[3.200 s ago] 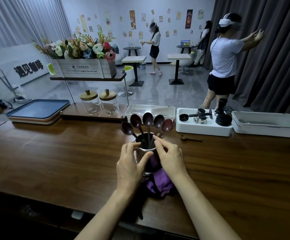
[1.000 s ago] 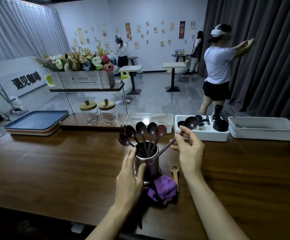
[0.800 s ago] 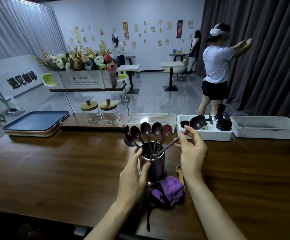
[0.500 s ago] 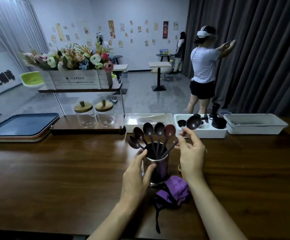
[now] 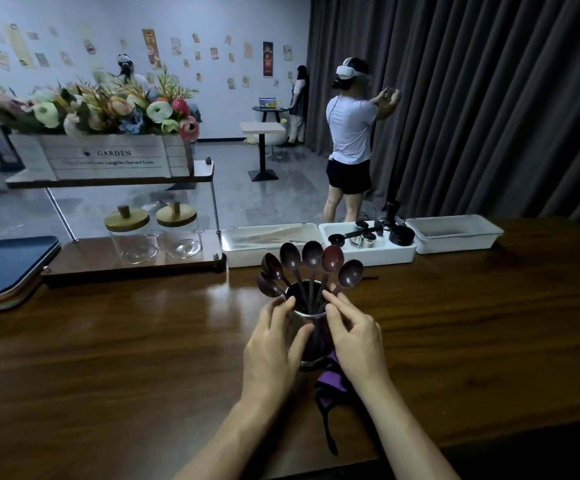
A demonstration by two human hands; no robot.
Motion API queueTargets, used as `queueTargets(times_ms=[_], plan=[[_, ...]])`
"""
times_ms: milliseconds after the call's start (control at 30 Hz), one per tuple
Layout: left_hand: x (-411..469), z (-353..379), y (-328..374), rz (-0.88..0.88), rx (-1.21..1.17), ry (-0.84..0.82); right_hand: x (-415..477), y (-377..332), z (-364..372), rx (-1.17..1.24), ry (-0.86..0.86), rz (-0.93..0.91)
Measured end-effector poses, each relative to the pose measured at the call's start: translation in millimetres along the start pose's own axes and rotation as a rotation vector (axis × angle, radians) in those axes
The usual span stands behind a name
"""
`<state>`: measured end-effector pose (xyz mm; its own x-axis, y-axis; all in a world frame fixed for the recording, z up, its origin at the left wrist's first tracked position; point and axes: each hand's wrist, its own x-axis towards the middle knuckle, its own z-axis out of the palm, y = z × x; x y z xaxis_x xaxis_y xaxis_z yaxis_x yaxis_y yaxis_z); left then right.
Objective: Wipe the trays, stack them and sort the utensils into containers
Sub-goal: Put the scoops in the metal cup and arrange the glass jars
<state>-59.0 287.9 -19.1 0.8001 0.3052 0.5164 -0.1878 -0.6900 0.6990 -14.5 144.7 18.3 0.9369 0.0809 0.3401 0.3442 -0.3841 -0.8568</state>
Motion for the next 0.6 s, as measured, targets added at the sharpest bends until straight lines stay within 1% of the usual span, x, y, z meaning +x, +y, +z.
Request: queueTargets(times_ms=[100,200,267,367,433,500,600], plan=[[1,-3,-3,0.000,-0.017,-0.021,-6,-1,2,0.012,-0.027,0.014],[1,-5,-6,-0.008,-0.050,-0.035,-9,2,1,0.183,-0.038,0.039],[3,-5,-10,-0.043,-0.119,-0.035,-12,5,2,0.274,-0.022,0.044],[4,-5,-14,-0.114,-0.182,-0.008,-16,9,6,0.341,-0.032,0.015],[5,-8,-12,-0.150,-0.233,-0.008,-14,12,8,0.376,-0.026,0.032],[6,-10,-9,-0.176,-0.259,0.013,-7,17,9,0.383,-0.063,0.062],[8,-10,-10,-0.235,-0.268,0.041,9,24,11,0.370,-0.191,0.109]])
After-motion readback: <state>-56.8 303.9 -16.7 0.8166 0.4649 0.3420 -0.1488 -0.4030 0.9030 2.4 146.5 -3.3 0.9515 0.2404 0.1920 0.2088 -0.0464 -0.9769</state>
